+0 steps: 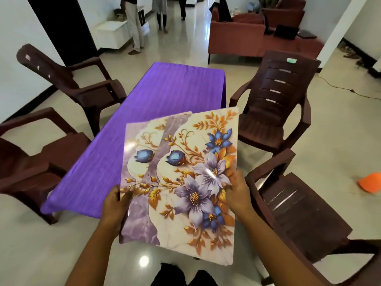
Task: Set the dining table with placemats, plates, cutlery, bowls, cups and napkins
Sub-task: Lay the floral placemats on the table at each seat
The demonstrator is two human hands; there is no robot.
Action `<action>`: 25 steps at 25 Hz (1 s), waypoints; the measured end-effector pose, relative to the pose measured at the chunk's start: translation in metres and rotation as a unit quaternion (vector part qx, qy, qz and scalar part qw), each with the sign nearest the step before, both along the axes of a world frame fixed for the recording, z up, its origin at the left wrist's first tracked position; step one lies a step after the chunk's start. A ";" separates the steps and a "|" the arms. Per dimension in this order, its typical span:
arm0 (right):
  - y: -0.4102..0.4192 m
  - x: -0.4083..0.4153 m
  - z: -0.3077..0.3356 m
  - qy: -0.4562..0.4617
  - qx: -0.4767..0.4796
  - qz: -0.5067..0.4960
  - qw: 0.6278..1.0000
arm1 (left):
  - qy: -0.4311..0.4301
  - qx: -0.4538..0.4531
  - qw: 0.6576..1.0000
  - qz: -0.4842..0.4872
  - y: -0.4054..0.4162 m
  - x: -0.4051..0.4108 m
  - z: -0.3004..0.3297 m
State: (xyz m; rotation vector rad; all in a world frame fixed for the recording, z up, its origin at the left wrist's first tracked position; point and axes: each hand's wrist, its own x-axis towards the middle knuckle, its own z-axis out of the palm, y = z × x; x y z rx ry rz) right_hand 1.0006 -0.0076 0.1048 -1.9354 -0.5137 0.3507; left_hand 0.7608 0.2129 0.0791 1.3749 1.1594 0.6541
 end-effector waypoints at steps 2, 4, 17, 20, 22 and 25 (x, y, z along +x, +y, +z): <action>0.014 0.013 0.022 -0.086 -0.011 -0.012 0.996 | -0.019 0.000 0.999 -0.033 0.023 0.012 -0.005; 0.024 0.033 0.043 -0.134 -0.011 -0.059 0.989 | -0.074 -0.051 0.993 -0.073 0.047 0.023 -0.016; 0.015 0.110 0.071 0.009 0.160 -0.349 0.923 | 0.178 0.042 0.965 -0.186 0.108 0.075 -0.092; 0.012 0.113 0.061 0.059 0.180 -0.373 0.908 | 0.243 0.127 0.940 -0.203 0.114 0.075 -0.089; 0.011 0.114 0.058 0.085 0.191 -0.384 0.900 | 0.253 0.142 0.934 -0.206 0.116 0.077 -0.090; 0.008 0.115 0.054 0.093 0.186 -0.398 0.893 | 0.266 0.140 0.930 -0.210 0.113 0.080 -0.091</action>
